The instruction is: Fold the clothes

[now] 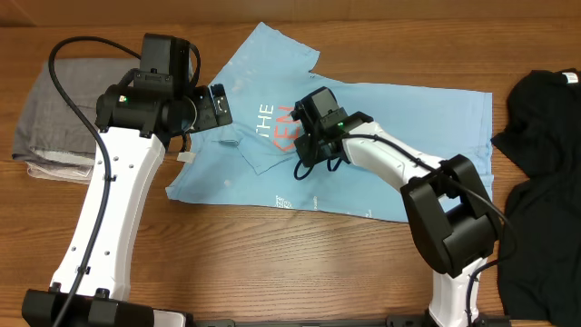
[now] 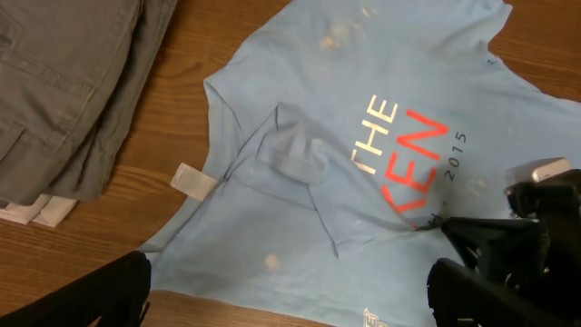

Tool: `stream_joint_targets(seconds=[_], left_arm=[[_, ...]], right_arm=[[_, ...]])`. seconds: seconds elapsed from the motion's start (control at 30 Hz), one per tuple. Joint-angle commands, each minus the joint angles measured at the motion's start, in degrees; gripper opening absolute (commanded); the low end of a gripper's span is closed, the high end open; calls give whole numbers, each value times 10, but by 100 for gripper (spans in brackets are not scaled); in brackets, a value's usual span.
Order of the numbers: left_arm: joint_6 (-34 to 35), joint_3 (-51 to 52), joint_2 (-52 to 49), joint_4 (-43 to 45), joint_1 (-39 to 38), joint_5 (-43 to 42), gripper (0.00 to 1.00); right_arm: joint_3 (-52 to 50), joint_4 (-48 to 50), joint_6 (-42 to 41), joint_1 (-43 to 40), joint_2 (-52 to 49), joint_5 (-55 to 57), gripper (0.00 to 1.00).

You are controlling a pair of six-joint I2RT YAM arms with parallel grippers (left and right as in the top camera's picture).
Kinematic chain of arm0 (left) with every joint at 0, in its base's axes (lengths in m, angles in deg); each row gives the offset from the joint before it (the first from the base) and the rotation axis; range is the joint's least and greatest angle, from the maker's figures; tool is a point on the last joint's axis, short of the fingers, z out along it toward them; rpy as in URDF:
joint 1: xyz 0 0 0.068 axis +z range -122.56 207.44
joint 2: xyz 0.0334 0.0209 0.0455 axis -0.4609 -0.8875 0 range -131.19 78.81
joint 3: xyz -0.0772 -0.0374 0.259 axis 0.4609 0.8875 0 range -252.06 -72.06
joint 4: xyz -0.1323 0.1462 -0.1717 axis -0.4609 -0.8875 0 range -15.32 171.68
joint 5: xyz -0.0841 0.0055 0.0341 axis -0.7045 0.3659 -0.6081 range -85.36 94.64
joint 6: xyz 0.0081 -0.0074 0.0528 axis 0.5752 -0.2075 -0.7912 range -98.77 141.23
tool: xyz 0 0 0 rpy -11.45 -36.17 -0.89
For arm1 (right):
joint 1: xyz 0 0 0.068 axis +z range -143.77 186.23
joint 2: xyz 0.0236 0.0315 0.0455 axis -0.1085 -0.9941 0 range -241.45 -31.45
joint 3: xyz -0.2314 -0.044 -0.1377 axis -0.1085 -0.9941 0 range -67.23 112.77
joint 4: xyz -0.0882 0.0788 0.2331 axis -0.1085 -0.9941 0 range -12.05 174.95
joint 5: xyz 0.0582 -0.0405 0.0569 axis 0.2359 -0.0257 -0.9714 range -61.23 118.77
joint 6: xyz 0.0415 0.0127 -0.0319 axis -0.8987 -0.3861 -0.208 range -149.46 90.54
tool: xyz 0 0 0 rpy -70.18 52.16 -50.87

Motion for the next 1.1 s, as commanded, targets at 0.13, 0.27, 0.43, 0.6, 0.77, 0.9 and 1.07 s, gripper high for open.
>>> stream_joint_targets(seconds=[0.13,0.27,0.43,0.6,0.77,0.9,1.07], left_arm=[[4,-7,1,0,3,-3,100],[4,-7,1,0,3,-3,100],[4,-7,1,0,3,-3,100],[4,-7,1,0,3,-3,100],[4,-7,1,0,3,-3,100],[4,-7,1,0,3,-3,100],[4,-7,1,0,3,-3,100]], right_arm=[[36,-7,-75,-44,22,-3,6],[58,-26,-77,-81,79,-67,8],[63,-136,-77,-124,147,-76,9],[56,-313,-77,-159,151,-45,8],[7,-376,-78,-176,151,-30,6],[-38,-341,-85,-184,151,-22,5],[-90,-272,-103,-189,151,-4,6]])
